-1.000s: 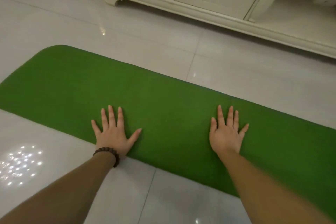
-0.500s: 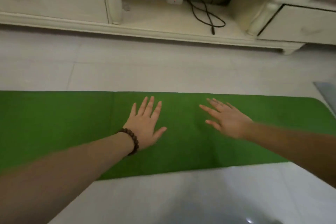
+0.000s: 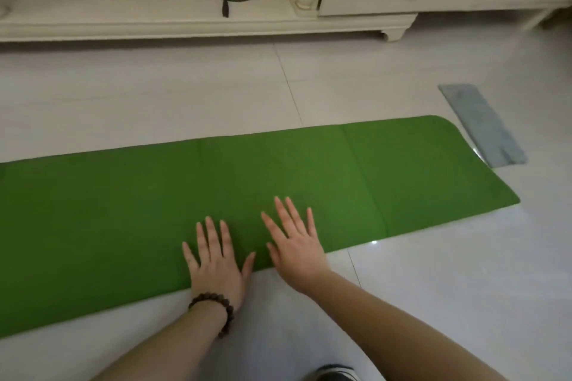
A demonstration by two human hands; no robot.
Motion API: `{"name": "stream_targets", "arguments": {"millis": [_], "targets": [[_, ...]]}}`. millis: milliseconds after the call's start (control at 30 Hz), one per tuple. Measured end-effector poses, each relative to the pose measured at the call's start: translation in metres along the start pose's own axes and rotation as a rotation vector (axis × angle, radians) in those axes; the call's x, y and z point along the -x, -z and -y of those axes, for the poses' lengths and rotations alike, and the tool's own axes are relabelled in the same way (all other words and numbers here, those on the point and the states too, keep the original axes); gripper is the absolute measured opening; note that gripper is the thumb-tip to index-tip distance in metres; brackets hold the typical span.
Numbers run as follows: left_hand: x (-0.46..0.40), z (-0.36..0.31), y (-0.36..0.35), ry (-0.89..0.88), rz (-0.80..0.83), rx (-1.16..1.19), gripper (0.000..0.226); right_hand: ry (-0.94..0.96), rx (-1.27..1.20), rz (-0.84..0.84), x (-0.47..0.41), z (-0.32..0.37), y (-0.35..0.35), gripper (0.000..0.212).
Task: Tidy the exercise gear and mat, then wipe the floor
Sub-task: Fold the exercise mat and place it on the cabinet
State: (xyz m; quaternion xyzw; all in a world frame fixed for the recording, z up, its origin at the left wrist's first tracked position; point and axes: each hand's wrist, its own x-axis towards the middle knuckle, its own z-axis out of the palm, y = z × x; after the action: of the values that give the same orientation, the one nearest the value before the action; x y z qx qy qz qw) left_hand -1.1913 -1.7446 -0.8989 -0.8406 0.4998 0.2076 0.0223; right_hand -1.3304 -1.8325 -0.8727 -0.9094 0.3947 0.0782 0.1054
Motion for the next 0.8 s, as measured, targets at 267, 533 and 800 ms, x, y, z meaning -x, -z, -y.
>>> {"name": "stream_targets", "arguments": {"millis": [267, 533, 800], "targets": [[-0.001, 0.0, -0.013, 0.053, -0.068, -0.079, 0.088, 0.201, 0.01, -0.006, -0.014, -0.035, -0.034, 0.05], [-0.001, -0.001, -0.017, 0.052, -0.111, -0.109, 0.09, -0.371, 0.013, 0.017, 0.06, -0.245, -0.012, 0.053], [-0.004, 0.0, -0.02, 0.083, -0.09, -0.129, 0.092, -1.152, -0.486, -0.313, 0.063, -0.314, 0.021, 0.095]]}}
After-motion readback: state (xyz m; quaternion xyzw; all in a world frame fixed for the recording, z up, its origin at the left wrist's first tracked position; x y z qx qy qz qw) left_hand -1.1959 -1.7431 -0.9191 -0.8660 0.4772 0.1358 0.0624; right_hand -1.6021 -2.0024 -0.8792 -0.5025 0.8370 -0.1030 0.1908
